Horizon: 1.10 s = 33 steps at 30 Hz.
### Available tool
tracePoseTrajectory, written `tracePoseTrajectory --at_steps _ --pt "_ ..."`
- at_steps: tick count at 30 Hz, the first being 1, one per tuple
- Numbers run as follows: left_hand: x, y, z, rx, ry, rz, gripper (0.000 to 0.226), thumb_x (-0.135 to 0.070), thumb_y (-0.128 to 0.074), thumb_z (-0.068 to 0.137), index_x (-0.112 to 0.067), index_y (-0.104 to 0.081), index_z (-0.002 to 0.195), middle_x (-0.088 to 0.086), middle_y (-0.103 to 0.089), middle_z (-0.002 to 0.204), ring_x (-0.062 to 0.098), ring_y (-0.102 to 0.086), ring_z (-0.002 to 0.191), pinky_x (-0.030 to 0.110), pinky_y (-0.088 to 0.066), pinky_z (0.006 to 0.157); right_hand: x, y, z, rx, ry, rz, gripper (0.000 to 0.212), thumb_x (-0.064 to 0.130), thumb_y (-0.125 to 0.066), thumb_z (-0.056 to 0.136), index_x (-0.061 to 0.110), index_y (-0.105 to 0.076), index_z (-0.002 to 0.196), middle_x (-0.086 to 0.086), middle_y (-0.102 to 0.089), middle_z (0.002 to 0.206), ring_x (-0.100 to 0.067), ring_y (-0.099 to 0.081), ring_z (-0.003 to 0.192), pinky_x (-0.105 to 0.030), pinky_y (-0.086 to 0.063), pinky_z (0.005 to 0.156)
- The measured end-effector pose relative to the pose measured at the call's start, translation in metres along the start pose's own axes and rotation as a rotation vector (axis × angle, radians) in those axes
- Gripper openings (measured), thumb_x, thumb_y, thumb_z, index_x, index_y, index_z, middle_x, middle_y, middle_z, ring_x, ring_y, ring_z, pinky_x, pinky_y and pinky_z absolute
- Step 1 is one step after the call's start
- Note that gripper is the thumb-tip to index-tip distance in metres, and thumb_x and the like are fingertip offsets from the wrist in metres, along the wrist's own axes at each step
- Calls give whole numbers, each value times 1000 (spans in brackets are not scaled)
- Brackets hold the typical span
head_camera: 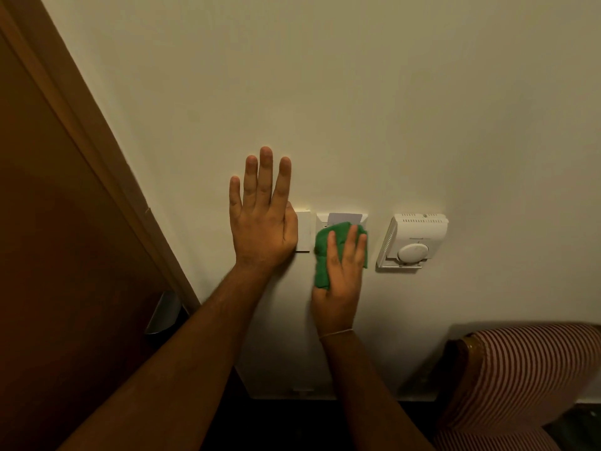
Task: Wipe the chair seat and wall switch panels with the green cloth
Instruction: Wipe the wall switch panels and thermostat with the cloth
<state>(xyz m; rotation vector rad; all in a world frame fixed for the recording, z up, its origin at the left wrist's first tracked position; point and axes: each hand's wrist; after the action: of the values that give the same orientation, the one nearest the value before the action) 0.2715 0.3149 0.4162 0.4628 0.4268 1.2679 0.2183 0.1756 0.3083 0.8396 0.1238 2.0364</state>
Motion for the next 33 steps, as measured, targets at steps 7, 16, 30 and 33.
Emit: tracePoseTrajectory --at_steps 7,16,30,33 --pt "1 -3 0 -10 10 15 97 -28 -49 105 -29 17 176 -2 32 181 20 28 170 43 18 137 -18 13 4 -60 -55 -10 86 -16 -66 91 12 -32 165 6 -1 180 -25 0 168 -58 -21 131" --pt "0 0 -1 -2 9 19 96 -27 -49 105 -28 16 177 -1 31 182 20 27 170 43 17 137 -31 15 -23 62 -101 -23 101 -16 -70 90 24 -21 169 3 -2 181 -31 -2 168 -63 -27 128" --pt "-62 24 -121 254 58 -59 81 -44 -34 111 -14 -6 181 6 11 188 22 10 175 45 11 139 -42 91 -38 219 -27 29 80 -9 -62 94 13 -33 164 -12 -15 177 -29 -5 168 -58 -24 131" --pt "-84 26 -166 356 66 -93 79 -45 -36 109 -13 -15 179 5 9 187 18 14 174 43 11 139 -58 117 -50 284 -2 -12 80 -11 -63 91 12 -36 163 -15 -19 175 -35 -10 166 -56 -23 131"
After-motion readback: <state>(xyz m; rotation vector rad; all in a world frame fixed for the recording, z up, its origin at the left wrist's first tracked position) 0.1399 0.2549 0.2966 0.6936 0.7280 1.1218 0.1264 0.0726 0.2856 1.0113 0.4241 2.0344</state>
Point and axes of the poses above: each hand's wrist, its own z-axis towards the middle knuckle, its own y-axis out of the back of the hand, x = y × z
